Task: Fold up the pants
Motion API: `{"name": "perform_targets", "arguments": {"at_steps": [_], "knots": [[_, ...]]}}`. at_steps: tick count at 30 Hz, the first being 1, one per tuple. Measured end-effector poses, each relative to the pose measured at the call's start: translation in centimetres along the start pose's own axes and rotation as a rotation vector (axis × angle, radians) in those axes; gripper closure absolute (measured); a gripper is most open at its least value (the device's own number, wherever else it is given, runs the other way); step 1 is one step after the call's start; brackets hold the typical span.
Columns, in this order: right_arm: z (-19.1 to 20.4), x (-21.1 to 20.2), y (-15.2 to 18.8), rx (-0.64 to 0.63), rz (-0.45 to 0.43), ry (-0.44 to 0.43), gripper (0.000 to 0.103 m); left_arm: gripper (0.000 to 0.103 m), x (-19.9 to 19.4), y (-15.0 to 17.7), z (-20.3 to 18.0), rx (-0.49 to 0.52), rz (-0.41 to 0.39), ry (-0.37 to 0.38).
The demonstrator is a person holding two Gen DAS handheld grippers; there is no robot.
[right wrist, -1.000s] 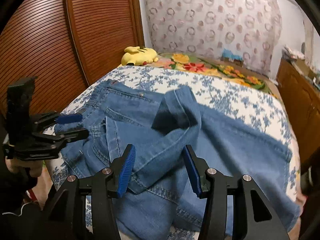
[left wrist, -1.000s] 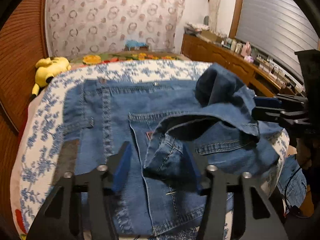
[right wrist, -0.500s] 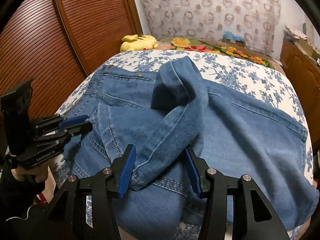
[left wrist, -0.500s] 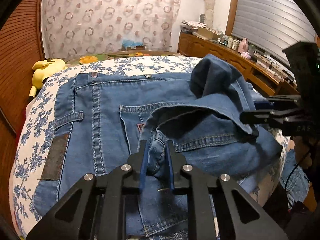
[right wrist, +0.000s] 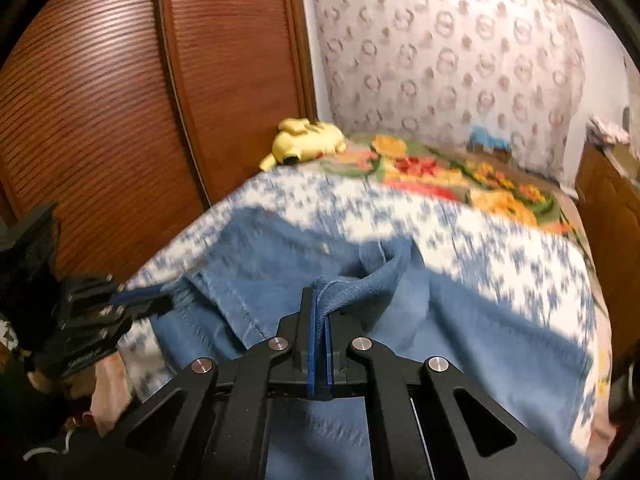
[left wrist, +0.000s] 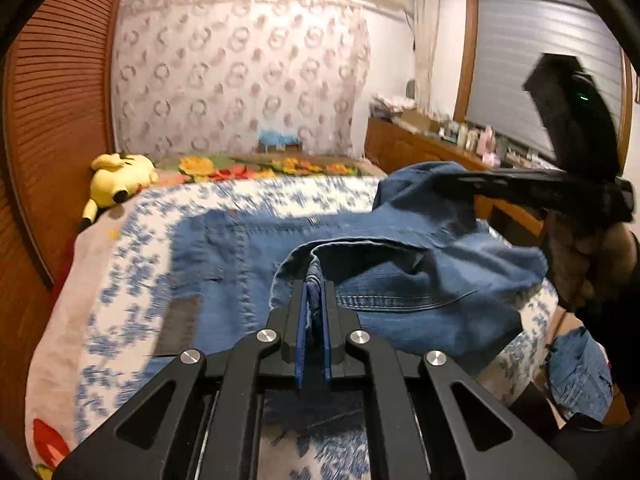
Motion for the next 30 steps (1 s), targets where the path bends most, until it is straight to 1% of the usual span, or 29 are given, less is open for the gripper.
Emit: {"name": "perform_targets", "arguments": {"at_steps": [4,8,11,16,18,22,25,27,30], "knots": [[1.6,0.9,-2.5,-0.013,-0.022,-0.053,0.100,0.096,-2.3,-0.1,1.1,-0.008,-0.020,-0.040],[2.9,3.1,-4.4,-0.011,-0.020,-0.092,0.100,0.096,-3.9,0.5,2.7,-0.042,-0.043,-0.078],[3.5,5.6,-5.1,-0.011,-0.002,-0.111,0.100,0.096,-4.1,1.2,3.8,-0.064,-0.035,-0.091],[5.0,8.7,-5.7,-0.044,0.025,-0.108,0.101,0.096,-3.7,2.5,4.7,-0.083,0.004,-0.107],[6.2,9.3,-6.0,-0.068,0.010,-0.095,0.101,0.096,-3.9,2.9,5.0,-0.083,0.010,-0.112],[7.9,8.1,-7.3,-0.087,-0.065,-0.117,0.101,0.096,-4.3,3.1,5.5,-0.092,0.009,-0.119],[9.4,8.0,-7.1,-0.141,-0.096,-0.104,0.101,0.096,-4.4,3.4,5.8,-0.101,0.015,-0.123],[9.8,9.1,-6.3,-0.166,-0.079,-0.087,0.101,0.096,-4.2,3.6,5.9,-0.103,0.025,-0.125],[9.9,10.5,-5.4,-0.165,-0.036,-0.084,0.101,0.096,-3.7,4.2,6.2,-0.108,0.051,-0.130]]}}
Point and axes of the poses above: each gripper's, at about its wrist camera, not at the fingertips, and x roughly the way its jaws point, z to its left, y to its underside, the point moved 2 cm from there along x, roughly the way its jaws point, and after that the axes turned 12 degrees about y, right-handed, at the moved point
